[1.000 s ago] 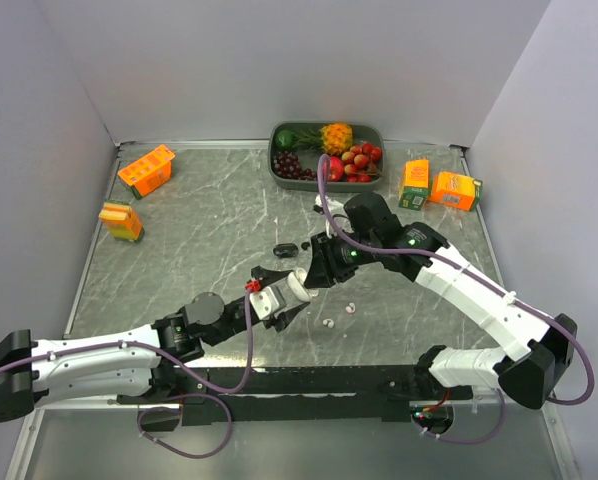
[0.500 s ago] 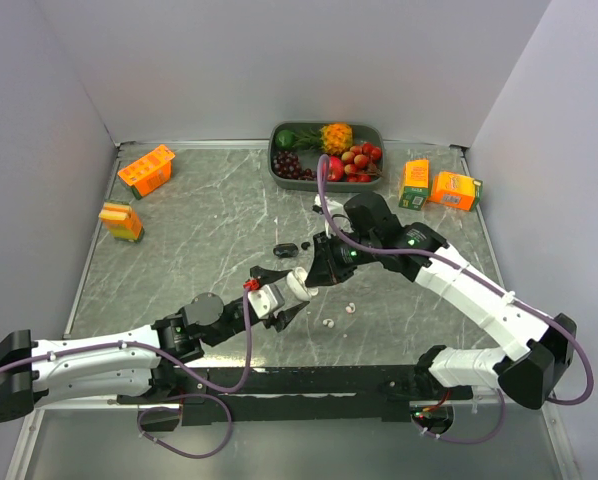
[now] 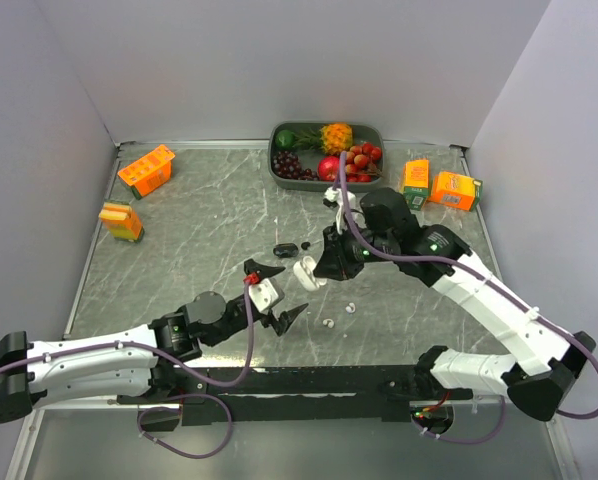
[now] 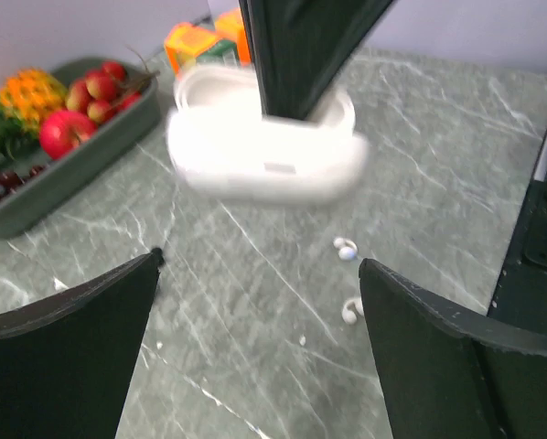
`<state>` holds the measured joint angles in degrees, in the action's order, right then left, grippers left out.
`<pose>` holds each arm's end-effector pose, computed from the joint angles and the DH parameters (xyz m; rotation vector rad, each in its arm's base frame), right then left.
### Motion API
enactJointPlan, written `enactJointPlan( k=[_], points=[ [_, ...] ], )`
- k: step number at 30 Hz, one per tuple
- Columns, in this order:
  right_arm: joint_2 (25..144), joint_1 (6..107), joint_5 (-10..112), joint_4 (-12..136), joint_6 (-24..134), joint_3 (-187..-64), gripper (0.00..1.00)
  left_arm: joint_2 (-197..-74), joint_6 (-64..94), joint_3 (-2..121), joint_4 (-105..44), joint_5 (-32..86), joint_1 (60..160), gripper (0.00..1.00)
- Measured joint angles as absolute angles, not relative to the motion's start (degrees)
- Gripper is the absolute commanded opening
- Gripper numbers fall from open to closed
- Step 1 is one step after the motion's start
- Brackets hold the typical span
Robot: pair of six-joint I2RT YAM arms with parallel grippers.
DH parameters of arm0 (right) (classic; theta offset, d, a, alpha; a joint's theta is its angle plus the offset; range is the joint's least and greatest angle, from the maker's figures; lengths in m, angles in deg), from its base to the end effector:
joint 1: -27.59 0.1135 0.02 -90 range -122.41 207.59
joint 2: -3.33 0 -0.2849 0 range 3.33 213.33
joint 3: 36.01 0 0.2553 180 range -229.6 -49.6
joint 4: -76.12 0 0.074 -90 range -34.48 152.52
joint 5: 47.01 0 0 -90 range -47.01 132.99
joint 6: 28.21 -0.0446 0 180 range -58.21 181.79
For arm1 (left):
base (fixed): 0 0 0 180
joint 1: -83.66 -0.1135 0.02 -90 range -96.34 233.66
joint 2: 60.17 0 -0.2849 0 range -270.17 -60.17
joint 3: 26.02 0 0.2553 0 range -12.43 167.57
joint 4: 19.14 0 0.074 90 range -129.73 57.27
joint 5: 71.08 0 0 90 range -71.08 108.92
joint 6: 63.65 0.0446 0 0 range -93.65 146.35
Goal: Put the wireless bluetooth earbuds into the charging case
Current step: Open the charging case.
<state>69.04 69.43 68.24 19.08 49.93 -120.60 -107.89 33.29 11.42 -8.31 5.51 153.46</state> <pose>0.1618 0.1704 0.3851 -0.8511 2.1938 0.9810 0.0777 -0.1812 0.2799 0.8395 1.3646 -0.6780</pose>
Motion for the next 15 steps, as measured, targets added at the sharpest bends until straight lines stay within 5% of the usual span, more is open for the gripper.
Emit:
enactJointPlan(
  k=[6, 15],
  points=[
    [65.21, 70.76, 63.57, 19.46, 56.84, -120.77, 0.00, -106.73, 26.75, 16.12, -16.33, 11.17, 151.60, 0.96],
    [60.14, 73.26, 62.93, 19.32, 68.73, -120.29, 0.00, -105.31, 13.31, 17.52, -16.33, 41.86, 130.82, 0.99]
  ],
)
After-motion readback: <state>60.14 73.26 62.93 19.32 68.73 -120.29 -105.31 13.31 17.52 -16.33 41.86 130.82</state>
